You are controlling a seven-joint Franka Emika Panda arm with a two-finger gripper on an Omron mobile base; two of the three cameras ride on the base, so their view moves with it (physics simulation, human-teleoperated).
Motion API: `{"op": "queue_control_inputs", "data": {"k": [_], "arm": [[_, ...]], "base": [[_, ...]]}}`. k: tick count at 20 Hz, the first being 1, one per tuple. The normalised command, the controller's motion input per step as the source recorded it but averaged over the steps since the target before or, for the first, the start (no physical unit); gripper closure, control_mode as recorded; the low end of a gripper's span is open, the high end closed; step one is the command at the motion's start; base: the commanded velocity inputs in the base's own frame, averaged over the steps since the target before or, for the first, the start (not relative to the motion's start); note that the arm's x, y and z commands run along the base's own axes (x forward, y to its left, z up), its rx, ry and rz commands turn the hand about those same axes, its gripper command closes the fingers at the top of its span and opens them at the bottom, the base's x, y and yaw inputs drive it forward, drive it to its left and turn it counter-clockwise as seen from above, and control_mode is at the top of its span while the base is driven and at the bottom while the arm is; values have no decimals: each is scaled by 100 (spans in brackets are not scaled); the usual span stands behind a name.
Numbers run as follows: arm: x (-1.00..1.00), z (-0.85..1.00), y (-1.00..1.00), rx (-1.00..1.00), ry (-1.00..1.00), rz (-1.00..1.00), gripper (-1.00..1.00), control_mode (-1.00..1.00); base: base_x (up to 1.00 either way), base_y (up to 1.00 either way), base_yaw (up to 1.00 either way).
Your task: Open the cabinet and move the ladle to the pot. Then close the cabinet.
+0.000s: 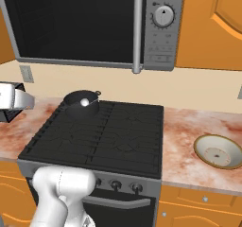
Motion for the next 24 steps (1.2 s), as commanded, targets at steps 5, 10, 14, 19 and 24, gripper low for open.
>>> {"op": "queue_control_inputs", "data": {"k": [5, 10, 14, 19, 24], "arm": [[-73, -5, -37, 0, 18, 0, -100, -100], [-11, -19, -28, -1, 4, 0, -100, -100], [1, -5, -16, -2, 0, 0, -100, -100], [14, 0, -2, 2, 6, 0, -100, -100], [5, 0, 0, 2, 4, 0, -100, 100]], "base": [[0, 0, 0], [0, 0, 0], [0, 0, 0], [0, 0, 0], [-4, 0, 0]]}}
